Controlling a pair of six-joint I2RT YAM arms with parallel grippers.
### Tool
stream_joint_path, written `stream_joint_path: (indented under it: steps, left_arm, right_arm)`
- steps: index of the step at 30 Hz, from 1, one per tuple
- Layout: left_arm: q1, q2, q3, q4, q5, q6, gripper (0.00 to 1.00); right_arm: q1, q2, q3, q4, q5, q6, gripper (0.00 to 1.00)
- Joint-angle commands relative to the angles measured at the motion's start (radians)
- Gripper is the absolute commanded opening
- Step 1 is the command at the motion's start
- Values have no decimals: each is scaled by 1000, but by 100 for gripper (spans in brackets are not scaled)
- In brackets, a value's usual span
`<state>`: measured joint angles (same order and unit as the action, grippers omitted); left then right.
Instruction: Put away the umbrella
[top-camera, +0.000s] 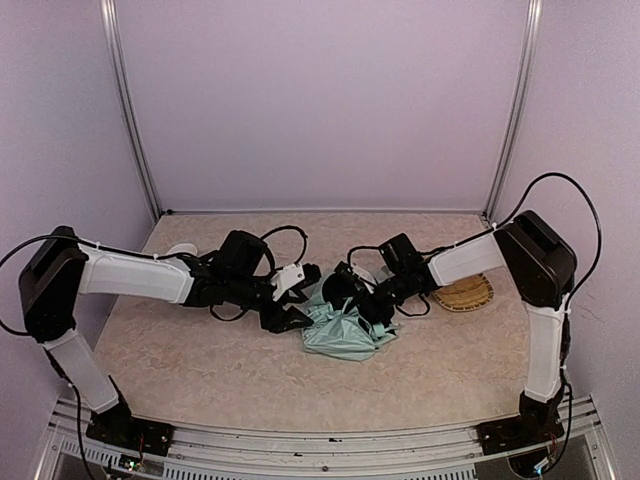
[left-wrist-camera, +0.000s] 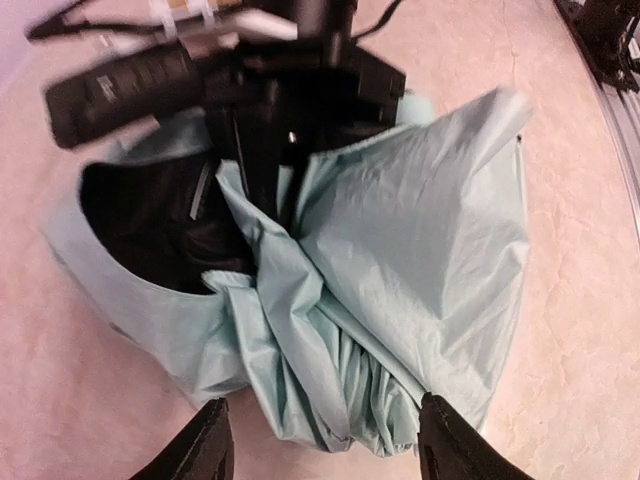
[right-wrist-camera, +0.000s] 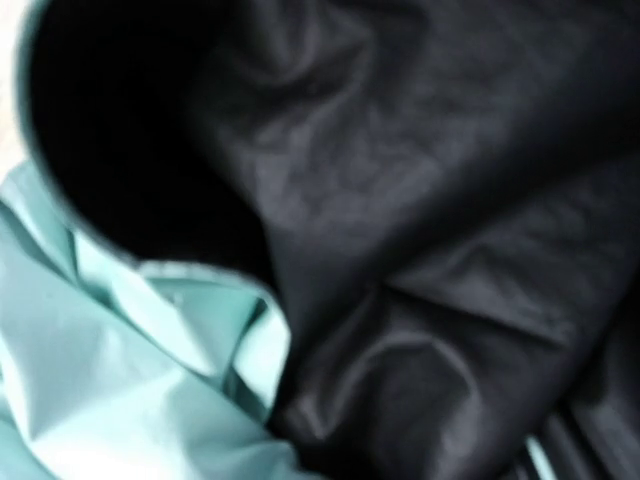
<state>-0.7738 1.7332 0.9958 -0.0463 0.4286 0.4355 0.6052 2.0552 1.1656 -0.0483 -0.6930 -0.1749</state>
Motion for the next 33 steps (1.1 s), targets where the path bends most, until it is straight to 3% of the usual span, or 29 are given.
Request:
stream_joint_path:
  steps: [1,5,9,18,21,23,26,30,33]
  left_arm:
    - [-11,-134,-107,288,-33,42,61]
    - [-59,-135,-73,160,34,143,62]
    - [-115,-41,-3,54,29,196,64]
    - [-168,116,97,177,-50,162,63]
    - [-154,150,143,184,-105,114,50]
    - [-132,173,191,148,-46,74,33]
    - [-104,209,235,128,57,29,22]
    - [-85,261,262,101,82,6,2]
    - [-57,298,290,89,66,-35,0]
  right_arm:
    - [-28,84,-27,-108,111,-21,0]
    - [-28,96,-14,-114,102,-22,0]
    - [-28,107,0,-123,93,-20,0]
    - [-28,111,5,-118,58,-1,0]
    - [-28,109,3,-118,42,-6,0]
    - [-28,112,4,-118,29,-12,0]
    - [-28,118,10,-120,8,-13,0]
    - [-28,118,15,-120,-14,-14,0]
    - [-28,106,16,-123,-33,-16,0]
